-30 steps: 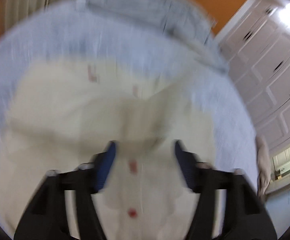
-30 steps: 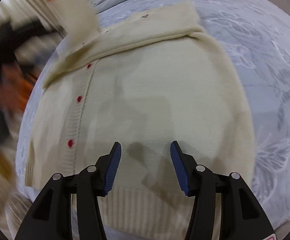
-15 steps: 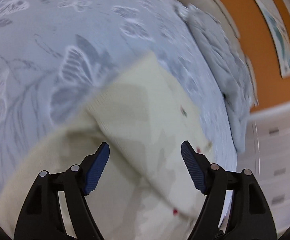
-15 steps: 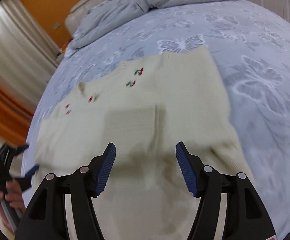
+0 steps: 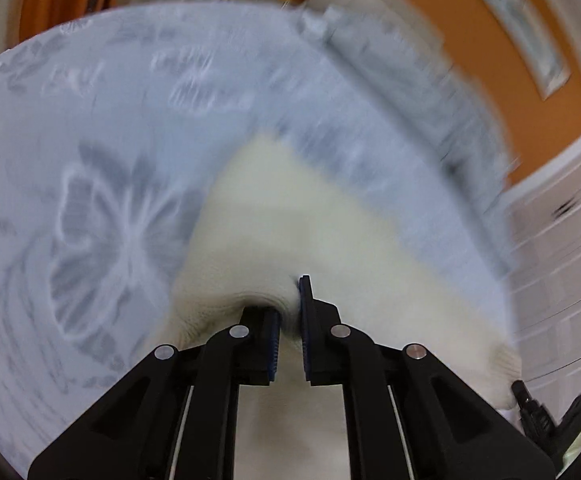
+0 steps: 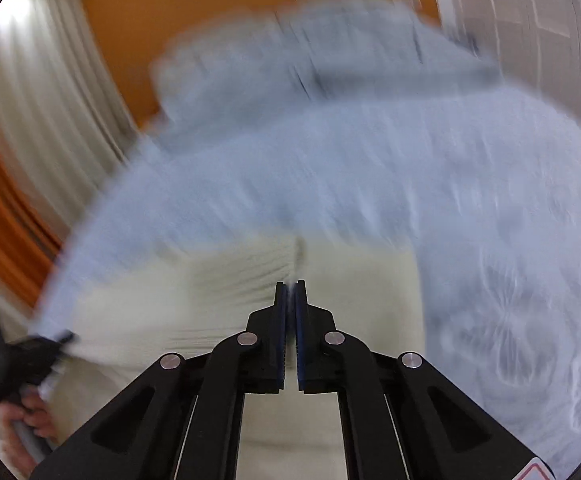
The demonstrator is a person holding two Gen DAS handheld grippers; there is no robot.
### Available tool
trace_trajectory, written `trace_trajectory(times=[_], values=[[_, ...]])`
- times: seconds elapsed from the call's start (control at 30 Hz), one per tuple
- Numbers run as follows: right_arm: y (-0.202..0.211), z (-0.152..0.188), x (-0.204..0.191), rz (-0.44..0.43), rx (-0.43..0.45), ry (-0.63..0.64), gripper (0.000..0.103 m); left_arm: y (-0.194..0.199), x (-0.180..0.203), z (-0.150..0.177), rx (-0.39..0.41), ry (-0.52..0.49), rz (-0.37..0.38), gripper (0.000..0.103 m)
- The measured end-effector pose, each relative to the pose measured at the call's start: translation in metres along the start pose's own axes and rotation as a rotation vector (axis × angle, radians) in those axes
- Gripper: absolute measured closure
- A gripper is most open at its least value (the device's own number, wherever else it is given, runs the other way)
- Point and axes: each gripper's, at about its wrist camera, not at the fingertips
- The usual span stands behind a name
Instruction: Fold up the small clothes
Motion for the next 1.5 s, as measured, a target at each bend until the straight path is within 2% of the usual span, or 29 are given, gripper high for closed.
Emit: trace_trajectory(times=[0.03, 0.07, 0.17, 0.27, 0.3, 0.37, 0.43, 0.5, 0.53, 0.57, 0.6, 0.63, 0.67, 0.7, 0.77, 0.87, 0.97, 1.03, 1.13, 1.17, 1.23, 1.3, 1.37, 1.43, 1.5], values=[[-0.024, 0.008, 0.011, 0.033, -0.089, -0.031, 0.101, -0.008, -0.004, 0.011, -0.007, -0.002, -0.016, 0.092], [-0.039, 0.022, 0.026, 0.014, -0.125, -0.066, 0.101, -0.004, -0.008, 0.017, 0.035, 0.000, -0.007, 0.091], [-0.011, 0.017, 0.027, -0.008, -0.055, -0.142, 0.098, 0.001, -0.008, 0.020, 0.042, 0.007, -0.004, 0.088], [0.028, 0.013, 0.010, -0.044, 0.077, -0.089, 0.096, 0.001, -0.008, 0.017, 0.028, 0.003, 0.014, 0.084], [0.033, 0.014, 0.002, -0.056, 0.093, -0.062, 0.095, 0.005, -0.018, 0.017, 0.027, -0.006, 0.013, 0.083], [0.017, 0.018, -0.009, -0.050, 0.035, -0.005, 0.095, 0.004, -0.015, 0.018, 0.030, -0.039, -0.005, 0.083], [-0.031, 0.030, -0.009, 0.040, -0.130, 0.057, 0.099, 0.006, -0.012, 0.019, 0.030, -0.061, -0.031, 0.081], [-0.024, 0.033, -0.003, 0.021, -0.092, 0.039, 0.101, 0.012, -0.011, 0.020, 0.011, -0.069, -0.049, 0.075], [-0.012, 0.028, -0.001, 0.018, -0.110, -0.016, 0.097, 0.018, -0.011, 0.019, -0.001, -0.077, -0.055, 0.071], [0.006, 0.028, 0.001, -0.009, -0.098, -0.057, 0.088, 0.030, -0.012, 0.020, -0.013, -0.095, -0.063, 0.061], [0.021, 0.031, 0.005, -0.030, -0.081, -0.070, 0.084, 0.041, -0.014, 0.022, -0.019, -0.112, -0.058, 0.054], [0.050, 0.038, 0.009, -0.048, -0.051, -0.068, 0.080, 0.055, -0.018, 0.027, -0.023, -0.134, -0.054, 0.052], [0.066, 0.047, 0.012, -0.038, -0.039, -0.063, 0.063, 0.068, -0.022, 0.033, -0.027, -0.155, -0.057, 0.046], [0.090, 0.063, 0.022, -0.011, -0.028, -0.064, 0.047, 0.083, -0.027, 0.041, -0.034, -0.179, -0.074, 0.033], [0.122, 0.095, 0.044, 0.009, -0.048, -0.086, 0.045, 0.114, -0.043, 0.066, -0.053, -0.213, -0.108, 0.028], [0.153, 0.158, 0.071, 0.065, -0.146, -0.114, 0.044, 0.151, -0.069, 0.108, -0.112, -0.214, -0.115, 0.021], [0.169, 0.210, 0.079, 0.112, -0.235, -0.106, 0.042, 0.172, -0.088, 0.150, -0.176, -0.164, -0.107, 0.020], [0.172, 0.235, 0.084, 0.102, -0.282, -0.126, 0.042, 0.177, -0.095, 0.178, -0.220, -0.143, -0.101, 0.019], [0.169, 0.258, 0.081, 0.046, -0.341, -0.167, 0.039, 0.178, -0.094, 0.200, -0.246, -0.131, -0.074, 0.015], [0.164, 0.264, 0.081, 0.024, -0.347, -0.178, 0.038, 0.178, -0.090, 0.205, -0.226, -0.159, -0.076, 0.013], [0.159, 0.270, 0.083, 0.064, -0.337, -0.184, 0.038, 0.175, -0.084, 0.208, -0.203, -0.198, -0.100, 0.012], [0.156, 0.273, 0.082, 0.047, -0.342, -0.211, 0.026, 0.169, -0.078, 0.209, -0.188, -0.236, -0.129, 0.012], [0.154, 0.273, 0.083, 0.007, -0.332, -0.246, 0.022, 0.166, -0.074, 0.210, -0.183, -0.261, -0.140, 0.012], [0.153, 0.274, 0.086, -0.006, -0.324, -0.270, 0.022, 0.166, -0.073, 0.210, -0.170, -0.267, -0.142, 0.018], [0.154, 0.275, 0.087, -0.009, -0.317, -0.272, 0.022, 0.167, -0.076, 0.209, -0.157, -0.245, -0.137, 0.028]])
Point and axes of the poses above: each gripper's, at about its wrist camera, not at the fingertips, and y roughly against the way its jaws point, x to its right, z to its underside, and after that the axes turned 7 degrees about -y, right-handed
